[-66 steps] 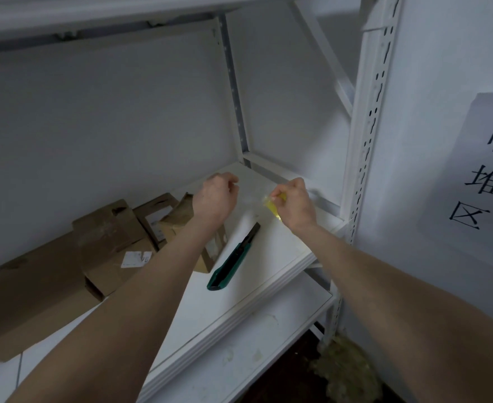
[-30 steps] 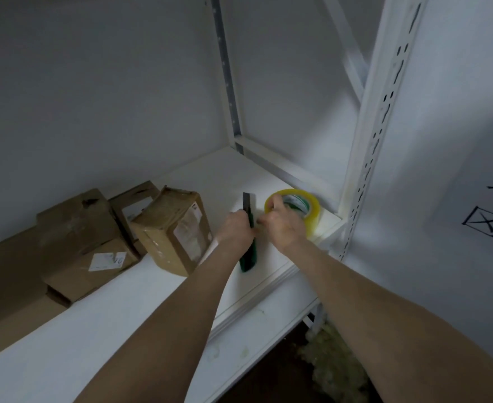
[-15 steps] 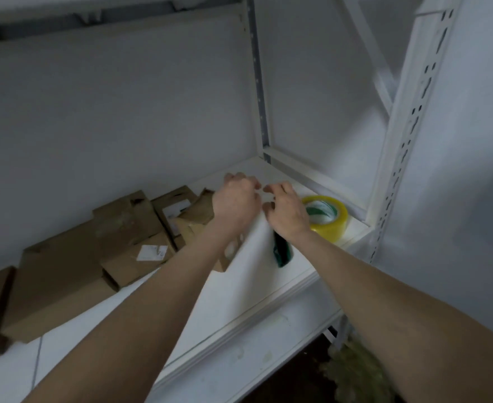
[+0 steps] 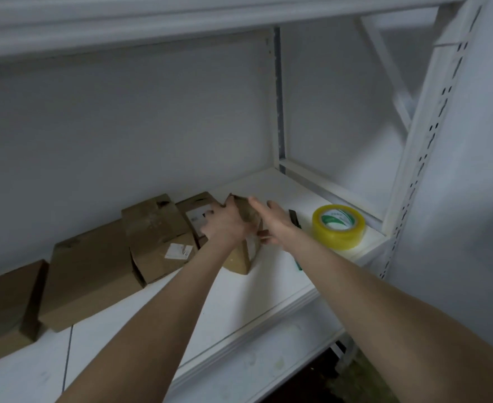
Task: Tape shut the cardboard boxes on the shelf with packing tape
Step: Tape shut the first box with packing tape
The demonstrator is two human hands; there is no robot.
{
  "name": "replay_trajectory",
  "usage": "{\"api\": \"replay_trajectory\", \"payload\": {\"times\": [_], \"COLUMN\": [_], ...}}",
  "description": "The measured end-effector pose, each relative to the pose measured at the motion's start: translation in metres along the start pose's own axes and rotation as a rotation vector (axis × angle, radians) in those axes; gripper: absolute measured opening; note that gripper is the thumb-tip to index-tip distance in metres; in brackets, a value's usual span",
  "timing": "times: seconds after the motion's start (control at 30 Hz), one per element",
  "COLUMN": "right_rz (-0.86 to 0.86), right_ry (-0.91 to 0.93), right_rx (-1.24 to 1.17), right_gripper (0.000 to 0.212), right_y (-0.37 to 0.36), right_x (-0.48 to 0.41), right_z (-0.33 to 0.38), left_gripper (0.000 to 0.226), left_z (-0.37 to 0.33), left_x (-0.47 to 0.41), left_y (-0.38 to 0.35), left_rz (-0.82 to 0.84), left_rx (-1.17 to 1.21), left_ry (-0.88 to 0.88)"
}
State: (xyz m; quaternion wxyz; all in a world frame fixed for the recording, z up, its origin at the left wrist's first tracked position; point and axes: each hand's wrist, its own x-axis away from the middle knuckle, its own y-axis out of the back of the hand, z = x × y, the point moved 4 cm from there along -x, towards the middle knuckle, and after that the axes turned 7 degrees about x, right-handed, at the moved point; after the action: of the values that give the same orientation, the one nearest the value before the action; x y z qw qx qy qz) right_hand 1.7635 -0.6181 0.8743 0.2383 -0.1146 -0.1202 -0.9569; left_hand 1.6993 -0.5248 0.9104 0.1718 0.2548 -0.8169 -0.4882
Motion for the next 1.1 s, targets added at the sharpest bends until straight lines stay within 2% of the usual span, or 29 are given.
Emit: {"api": "replay_trajectory", "payload": {"times": [0.1,0.17,0.23,0.3,0.33,0.4,0.43,0.53,0.57,0.63,0.73,0.83,0.9,1.0,1.1], "right_rz": [0.002,-0.049,-0.070,-0.029,-0.003,0.035,0.067,0.129,0.147,0.180,0.164,0.121,0.123,0.099,0.055], "right_ry": [-0.071,-0.108,-0.126,-0.151,-0.158,-0.152,-0.145,-0.140,-0.148,-0.161,-0.117,-0.067,-0.045,-0.033,-0.015], "right_rx": [-0.151,-0.236,-0.214,-0.138,-0.122,-0.184,-0.249,-0.346,-0.374,-0.403,-0.281,-0.150,-0.057,0.164,0.612], "right_gripper": [0.098,0.108,0.112,0.112,0.108,0.081,0.068,0.055,0.052,0.046,0.059,0.072,0.062,0.041,0.077], "right_y": [0.002,0.013,0.024,0.029,0.030,0.031,0.031,0.032,0.032,0.031,0.028,0.028,0.027,0.025,0.017], "right_x": [0.006,0.005,0.005,0.008,0.008,0.011,0.013,0.017,0.017,0.018,0.017,0.014,0.017,0.020,0.018], "right_z": [0.008,0.002,-0.008,-0.016,-0.019,-0.020,-0.019,-0.025,-0.029,-0.036,-0.038,-0.034,-0.030,-0.027,-0.024], "left_gripper": [0.112,0.092,0.070,0.053,0.051,0.058,0.064,0.072,0.070,0.060,0.050,0.051,0.055,0.049,0.044], "left_z": [-0.022,-0.028,-0.021,-0.007,0.003,0.027,0.038,0.055,0.056,0.057,0.051,0.049,0.054,0.061,0.069], "left_x": [0.012,0.010,0.011,0.012,0.010,0.007,0.007,0.013,0.016,0.014,0.014,0.015,0.017,0.026,0.035], "left_y": [-0.003,0.003,0.008,0.008,0.008,0.007,0.004,-0.011,-0.013,-0.013,-0.010,-0.010,-0.014,-0.024,-0.036], "left_rz": [0.027,0.143,0.310,0.275,0.170,-0.032,-0.033,0.277,0.343,0.320,0.227,0.184,0.182,0.230,0.298], "left_rx": [-0.038,0.262,0.639,0.733,0.688,0.592,0.627,0.954,1.005,0.994,0.977,0.942,0.910,0.889,0.751], "left_ry": [-0.112,-0.200,-0.182,-0.171,-0.155,-0.055,0.023,0.263,0.277,0.201,0.089,0.044,0.105,0.223,0.274]}}
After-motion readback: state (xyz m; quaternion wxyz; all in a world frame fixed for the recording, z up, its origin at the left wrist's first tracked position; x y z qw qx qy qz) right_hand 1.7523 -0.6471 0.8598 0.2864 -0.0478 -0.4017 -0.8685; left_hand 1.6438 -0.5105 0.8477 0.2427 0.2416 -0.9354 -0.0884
